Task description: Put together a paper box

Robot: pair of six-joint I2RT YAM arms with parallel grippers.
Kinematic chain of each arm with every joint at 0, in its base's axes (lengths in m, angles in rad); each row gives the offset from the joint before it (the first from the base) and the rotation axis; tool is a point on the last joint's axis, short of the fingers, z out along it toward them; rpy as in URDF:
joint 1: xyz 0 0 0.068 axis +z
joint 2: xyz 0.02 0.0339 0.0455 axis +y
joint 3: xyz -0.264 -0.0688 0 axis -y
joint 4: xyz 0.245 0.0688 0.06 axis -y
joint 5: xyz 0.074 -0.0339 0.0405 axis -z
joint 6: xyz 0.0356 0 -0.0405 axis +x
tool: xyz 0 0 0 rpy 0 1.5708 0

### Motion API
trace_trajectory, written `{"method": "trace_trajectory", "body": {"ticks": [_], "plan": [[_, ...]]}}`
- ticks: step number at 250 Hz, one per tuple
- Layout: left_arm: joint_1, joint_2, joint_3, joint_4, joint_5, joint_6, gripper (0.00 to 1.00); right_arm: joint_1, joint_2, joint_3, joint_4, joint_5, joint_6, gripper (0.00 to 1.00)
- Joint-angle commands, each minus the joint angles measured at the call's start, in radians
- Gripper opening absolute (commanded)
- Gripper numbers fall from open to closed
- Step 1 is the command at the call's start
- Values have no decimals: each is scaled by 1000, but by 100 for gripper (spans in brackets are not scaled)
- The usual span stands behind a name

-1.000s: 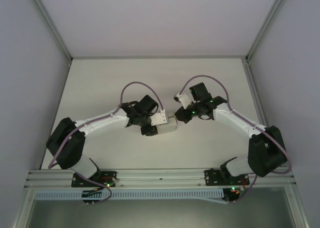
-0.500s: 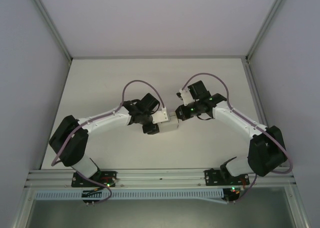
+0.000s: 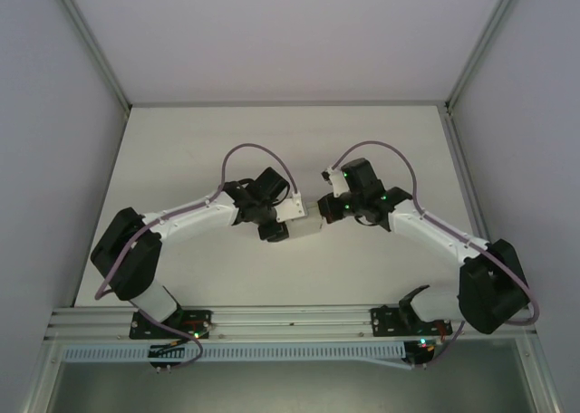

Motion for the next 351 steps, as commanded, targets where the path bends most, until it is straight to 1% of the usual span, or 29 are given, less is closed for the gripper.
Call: {"method": "trace_trajectory", "body": {"ticks": [1,9,26,38,56,85,105,163,180,191,200,216,222,233,241,243,246,298,336,351], "plan": [[16,47,0,-8,-32,-34,48,47,-8,-93,107,23,25,1],[17,48,1,-3,-34,-40,49,63,-15,-109,124,50,28,0],[18,51,7,9,-43,-57,49,106,-39,-143,153,117,15,0],[18,54,13,13,-47,-63,51,131,-59,-170,177,151,21,0],[20,59,23,15,-49,-71,51,142,-86,-213,229,150,35,0],[20,59,37,22,-49,-84,52,145,-115,-274,288,193,48,0],[20,54,43,29,-50,-91,55,151,-124,-298,318,225,63,0],[20,56,53,34,-50,-114,55,183,-139,-390,489,284,72,0],[20,51,57,35,-49,-120,56,189,-148,-401,505,293,69,0],[19,45,56,35,-49,-120,59,193,-153,-400,501,305,65,0],[20,40,57,35,-50,-122,67,196,-156,-396,491,322,62,0],[19,25,60,35,-47,-126,69,199,-158,-392,473,343,60,0],[19,19,60,37,-50,-130,75,202,-156,-389,464,345,60,0],[19,4,59,43,-49,-137,88,209,-155,-387,454,356,68,0],[18,-8,58,47,-47,-142,93,215,-154,-389,454,370,75,0],[19,-11,57,49,-47,-144,98,217,-153,-390,454,371,75,0],[19,-16,56,50,-48,-145,99,220,-152,-390,456,373,75,0],[12,-117,41,43,-58,-218,100,248,-132,-350,397,449,107,0],[11,-215,0,30,-116,-340,100,279,-133,-318,354,504,113,0],[11,-247,-6,22,-161,-409,100,287,-129,-308,337,524,127,0]]}}
